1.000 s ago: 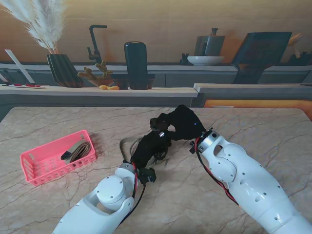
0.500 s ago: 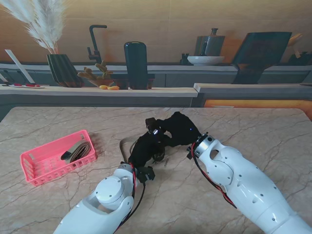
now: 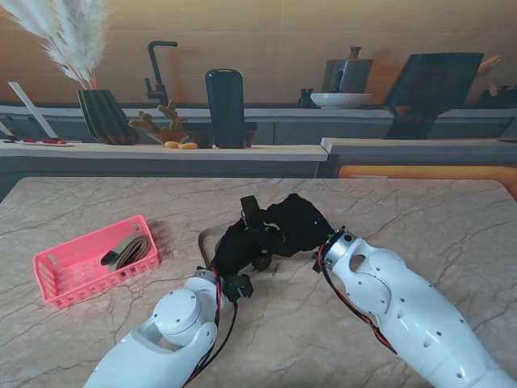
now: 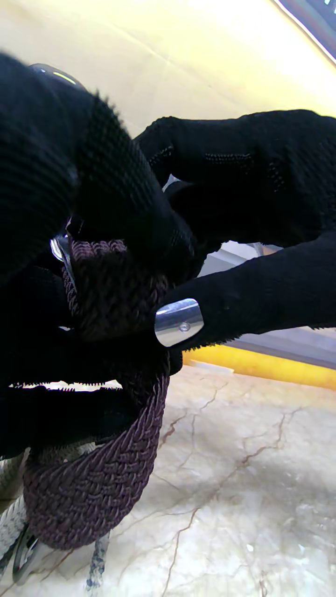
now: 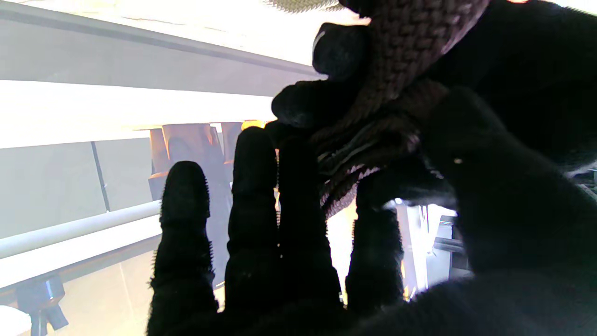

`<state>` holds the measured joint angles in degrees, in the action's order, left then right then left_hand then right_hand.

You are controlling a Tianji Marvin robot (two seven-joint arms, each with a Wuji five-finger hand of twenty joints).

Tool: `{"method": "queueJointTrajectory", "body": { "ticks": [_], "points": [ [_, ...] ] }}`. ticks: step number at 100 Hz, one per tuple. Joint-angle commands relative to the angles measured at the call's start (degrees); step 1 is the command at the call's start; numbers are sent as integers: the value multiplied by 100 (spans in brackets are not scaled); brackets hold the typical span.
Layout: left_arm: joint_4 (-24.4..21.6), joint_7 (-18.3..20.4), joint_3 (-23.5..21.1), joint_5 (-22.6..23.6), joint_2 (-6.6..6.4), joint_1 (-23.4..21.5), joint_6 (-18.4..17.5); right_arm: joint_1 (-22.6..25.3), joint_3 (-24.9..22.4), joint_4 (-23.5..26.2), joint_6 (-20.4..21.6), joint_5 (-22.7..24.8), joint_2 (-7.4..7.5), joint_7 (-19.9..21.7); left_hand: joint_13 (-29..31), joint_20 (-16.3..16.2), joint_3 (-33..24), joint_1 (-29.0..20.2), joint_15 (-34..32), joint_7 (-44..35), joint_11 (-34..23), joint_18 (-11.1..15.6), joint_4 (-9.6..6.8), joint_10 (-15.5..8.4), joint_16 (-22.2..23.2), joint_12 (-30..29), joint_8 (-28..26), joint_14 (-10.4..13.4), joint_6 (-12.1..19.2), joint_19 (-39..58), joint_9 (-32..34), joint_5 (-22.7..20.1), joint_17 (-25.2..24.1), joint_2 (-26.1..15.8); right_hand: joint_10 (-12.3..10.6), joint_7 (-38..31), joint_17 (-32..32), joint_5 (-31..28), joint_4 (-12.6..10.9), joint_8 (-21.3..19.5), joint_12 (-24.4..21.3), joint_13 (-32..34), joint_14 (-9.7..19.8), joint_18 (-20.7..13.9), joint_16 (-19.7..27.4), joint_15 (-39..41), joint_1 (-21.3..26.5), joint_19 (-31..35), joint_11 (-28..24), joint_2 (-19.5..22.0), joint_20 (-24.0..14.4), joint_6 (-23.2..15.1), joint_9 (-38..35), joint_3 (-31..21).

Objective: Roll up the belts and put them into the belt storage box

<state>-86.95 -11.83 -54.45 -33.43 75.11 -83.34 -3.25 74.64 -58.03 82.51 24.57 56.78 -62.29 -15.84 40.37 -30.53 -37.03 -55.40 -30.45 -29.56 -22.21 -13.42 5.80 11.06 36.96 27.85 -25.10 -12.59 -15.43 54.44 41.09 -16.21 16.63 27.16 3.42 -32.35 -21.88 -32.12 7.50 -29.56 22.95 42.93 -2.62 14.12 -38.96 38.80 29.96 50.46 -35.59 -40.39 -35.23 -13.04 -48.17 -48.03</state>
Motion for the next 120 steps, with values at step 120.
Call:
{"method": "queueJointTrajectory", "body": {
  "ticks": [120],
  "points": [
    [756,-560,735,3737,-61,603,-625,598,-894,942,-654,-1410,29,1639,663,-495,-269,-1413,-755,-1835,-531,106,-74,-461,839,309,-942,163,1225,857,882,-627,631,-764,581,142,-775,-79,-233,-510,123,706,-29,-459,-6,63,340,-28,-54,787,17,1233,843,133]
  ]
}}
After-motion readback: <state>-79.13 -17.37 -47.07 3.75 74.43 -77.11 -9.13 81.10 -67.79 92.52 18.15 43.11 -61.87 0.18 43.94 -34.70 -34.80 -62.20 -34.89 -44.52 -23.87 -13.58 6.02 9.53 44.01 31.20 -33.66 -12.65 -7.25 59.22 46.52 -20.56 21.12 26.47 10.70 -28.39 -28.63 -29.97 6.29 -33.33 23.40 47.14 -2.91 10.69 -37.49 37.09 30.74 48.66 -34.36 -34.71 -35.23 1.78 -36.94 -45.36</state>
